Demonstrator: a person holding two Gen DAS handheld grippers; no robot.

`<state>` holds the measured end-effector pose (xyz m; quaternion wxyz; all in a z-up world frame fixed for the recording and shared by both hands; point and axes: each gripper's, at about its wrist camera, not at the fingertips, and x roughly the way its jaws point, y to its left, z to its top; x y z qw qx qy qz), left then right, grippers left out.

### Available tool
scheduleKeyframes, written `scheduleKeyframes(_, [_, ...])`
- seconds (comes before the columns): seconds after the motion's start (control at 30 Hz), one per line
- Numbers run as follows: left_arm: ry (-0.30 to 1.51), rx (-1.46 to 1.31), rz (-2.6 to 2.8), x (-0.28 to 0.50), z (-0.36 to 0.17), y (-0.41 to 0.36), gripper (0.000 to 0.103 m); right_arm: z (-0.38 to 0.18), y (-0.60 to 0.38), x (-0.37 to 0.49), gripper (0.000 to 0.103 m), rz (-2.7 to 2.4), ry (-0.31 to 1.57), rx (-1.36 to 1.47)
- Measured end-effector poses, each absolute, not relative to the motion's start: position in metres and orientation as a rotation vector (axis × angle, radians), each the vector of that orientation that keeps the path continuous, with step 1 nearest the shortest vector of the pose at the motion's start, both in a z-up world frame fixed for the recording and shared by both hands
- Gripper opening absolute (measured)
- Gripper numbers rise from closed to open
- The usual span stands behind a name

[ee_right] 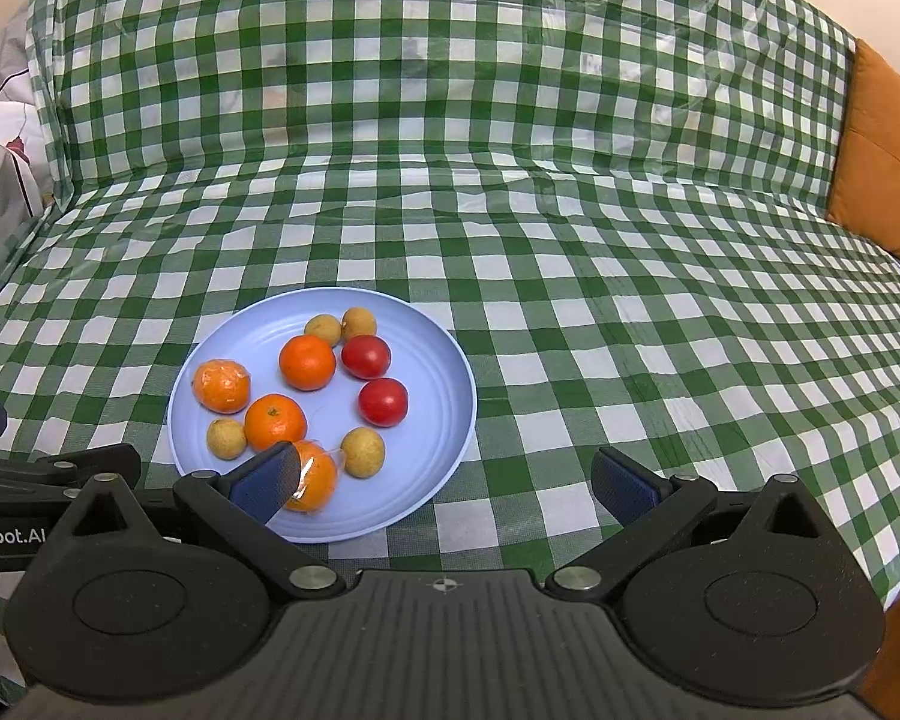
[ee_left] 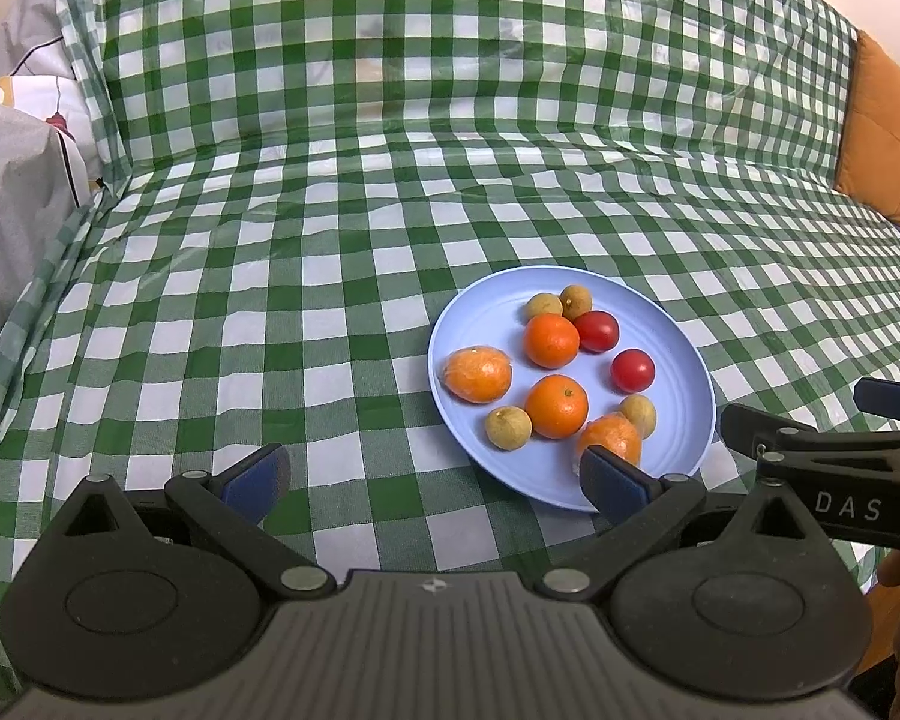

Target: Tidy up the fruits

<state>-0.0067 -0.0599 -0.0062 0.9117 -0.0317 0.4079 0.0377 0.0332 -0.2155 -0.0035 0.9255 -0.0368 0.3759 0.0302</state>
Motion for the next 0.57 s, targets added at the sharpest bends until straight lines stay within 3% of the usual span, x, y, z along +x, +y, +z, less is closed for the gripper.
scheduleKeyframes(0.57, [0.793,0.014,0.015,0.0008,-0.0058,-0.0631,0.103,-0.0055,-0.2215,0.0403,0.102,0.089,0.776,-0.039])
